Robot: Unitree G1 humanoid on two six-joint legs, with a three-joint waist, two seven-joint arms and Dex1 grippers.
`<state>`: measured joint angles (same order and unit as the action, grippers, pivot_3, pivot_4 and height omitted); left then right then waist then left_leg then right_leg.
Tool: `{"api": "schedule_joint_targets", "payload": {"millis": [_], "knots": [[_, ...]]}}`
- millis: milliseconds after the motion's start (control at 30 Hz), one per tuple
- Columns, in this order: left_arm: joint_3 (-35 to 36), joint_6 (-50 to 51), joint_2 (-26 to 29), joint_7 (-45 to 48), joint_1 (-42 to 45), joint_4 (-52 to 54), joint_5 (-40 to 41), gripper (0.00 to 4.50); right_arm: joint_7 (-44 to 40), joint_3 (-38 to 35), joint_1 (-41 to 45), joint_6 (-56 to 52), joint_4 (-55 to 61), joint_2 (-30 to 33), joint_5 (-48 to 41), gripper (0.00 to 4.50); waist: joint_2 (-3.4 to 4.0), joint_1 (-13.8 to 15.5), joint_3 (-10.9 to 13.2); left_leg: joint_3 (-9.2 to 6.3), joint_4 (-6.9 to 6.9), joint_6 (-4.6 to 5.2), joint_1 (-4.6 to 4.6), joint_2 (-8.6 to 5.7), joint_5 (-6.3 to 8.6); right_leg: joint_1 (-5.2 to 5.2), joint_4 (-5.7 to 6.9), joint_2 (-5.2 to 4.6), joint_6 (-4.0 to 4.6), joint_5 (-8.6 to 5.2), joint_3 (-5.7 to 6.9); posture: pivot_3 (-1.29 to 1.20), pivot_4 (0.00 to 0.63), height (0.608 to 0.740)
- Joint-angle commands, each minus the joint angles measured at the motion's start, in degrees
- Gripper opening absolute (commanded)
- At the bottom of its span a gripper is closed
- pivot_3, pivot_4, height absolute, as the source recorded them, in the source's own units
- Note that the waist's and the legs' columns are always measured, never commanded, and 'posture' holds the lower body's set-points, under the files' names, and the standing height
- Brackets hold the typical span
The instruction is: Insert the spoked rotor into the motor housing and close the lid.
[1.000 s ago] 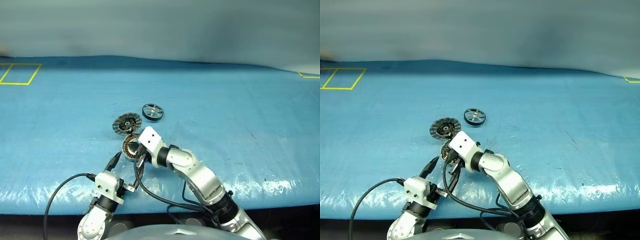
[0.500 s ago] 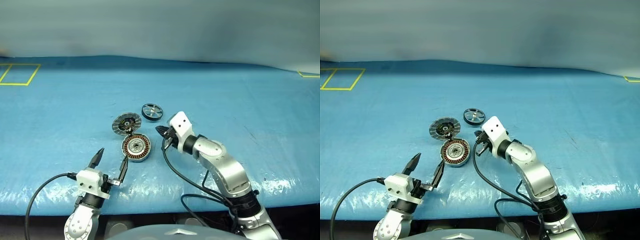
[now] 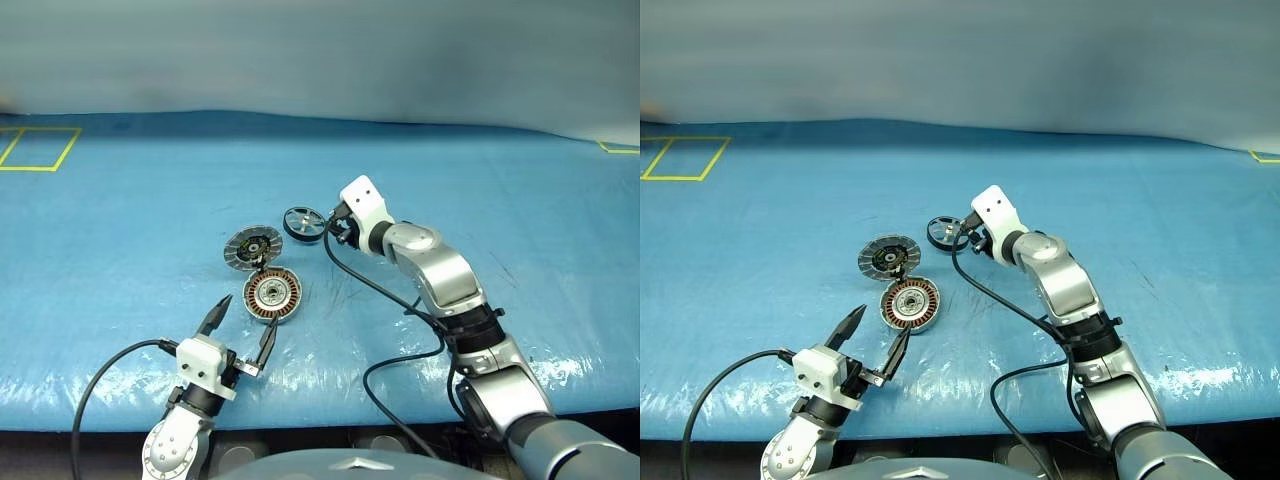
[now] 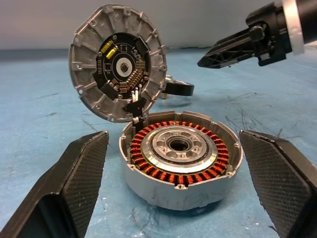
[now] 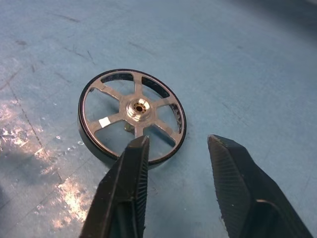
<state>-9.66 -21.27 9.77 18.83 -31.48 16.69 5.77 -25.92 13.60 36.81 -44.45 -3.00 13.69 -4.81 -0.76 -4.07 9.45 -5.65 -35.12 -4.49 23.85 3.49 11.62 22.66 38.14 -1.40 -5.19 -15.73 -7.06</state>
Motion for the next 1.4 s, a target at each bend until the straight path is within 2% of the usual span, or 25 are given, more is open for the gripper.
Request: {"api": "schedule_joint_targets", "payload": {"millis": [33, 233, 400, 733, 900, 1000, 1167, 1400], "knots": [[-1.1, -1.1, -0.3, -0.1, 0.3, 0.1, -0.8, 4.5, -3.1, -0.9, 3.1, -0.4, -1.8, -0.5, -2.0, 2.2, 0.04, 0.0, 0.0, 0.0, 0.0, 0.0, 0.0, 0.0, 0.0, 0.0, 0.0, 0.0, -0.02, 0.02, 0.0, 0.0, 0.15, 0.74], [-1.9, -1.4, -1.0, -0.3, 1.0, -1.0, -0.8, 4.5, -9.9, 3.0, 6.6, 2.8, -7.8, 1.3, -0.7, 2.2, 0.18, 0.0, 0.1, 0.0, 0.0, 0.0, 0.0, 0.0, 0.0, 0.0, 0.0, 0.0, -0.03, 0.02, 0.0, 0.0, 0.15, 0.74], [-2.2, -1.8, -1.5, -0.8, 0.9, -1.5, -0.8, 4.5, -12.4, 5.0, 9.0, 6.7, -14.0, 1.2, 1.2, 2.2, 0.22, -0.3, 0.1, 0.0, 0.0, 0.0, -0.01, 0.0, 0.0, 0.01, 0.01, 0.01, -0.12, 0.06, 0.0, 0.0, 0.15, 0.74], [-2.7, -2.8, -2.5, -2.2, -0.2, -1.9, -1.1, 4.5, -11.8, 5.5, 12.4, 12.1, -25.1, -1.1, 4.7, 2.2, 0.24, -0.5, 0.1, 0.0, 0.0, 0.0, 0.0, -0.01, 0.0, 0.02, 0.02, 0.01, -0.18, 0.1, 0.0, 0.0, 0.15, 0.74], [-2.8, -3.2, -2.7, -2.6, -0.8, -2.0, -1.3, 4.5, -12.7, 6.2, 11.3, 10.4, -24.4, -1.0, 5.6, 2.2, 0.26, -0.5, 0.2, 0.0, 0.01, 0.0, -0.01, 0.0, 0.0, 0.02, 0.02, 0.01, -0.18, 0.09, 0.0, 0.0, 0.15, 0.74], [-3.0, -3.2, -2.7, -2.6, -0.9, -2.2, -1.3, 4.5, -13.1, 7.2, 9.7, 9.8, -22.7, -0.5, 6.7, 1.65, 0.26, -0.5, 0.2, 0.0, 0.01, 0.0, -0.01, 0.0, 0.0, 0.02, 0.02, 0.01, -0.18, 0.09, 0.0, 0.0, 0.15, 0.74], [-3.5, -2.9, -2.7, -2.3, -0.7, -2.9, -1.0, 4.5, -13.6, 7.7, 7.0, 8.8, -19.6, -0.4, 7.2, 0.05, 0.29, -0.4, 0.1, 0.0, 0.0, 0.0, -0.02, 0.0, 0.0, 0.0, 0.02, 0.01, -0.19, 0.09, -0.01, 0.0, 0.15, 0.74], [-4.0, -2.8, -2.5, -2.1, -0.5, -3.2, -1.0, 4.5, -13.0, 6.8, 4.4, 6.7, -14.8, 0.3, 7.0, 0.05, 0.29, -0.4, 0.1, 0.0, -0.03, 0.0, -0.03, 0.0, 0.0, -0.02, 0.02, 0.01, -0.18, 0.08, 0.0, 0.0, 0.15, 0.74]]}}
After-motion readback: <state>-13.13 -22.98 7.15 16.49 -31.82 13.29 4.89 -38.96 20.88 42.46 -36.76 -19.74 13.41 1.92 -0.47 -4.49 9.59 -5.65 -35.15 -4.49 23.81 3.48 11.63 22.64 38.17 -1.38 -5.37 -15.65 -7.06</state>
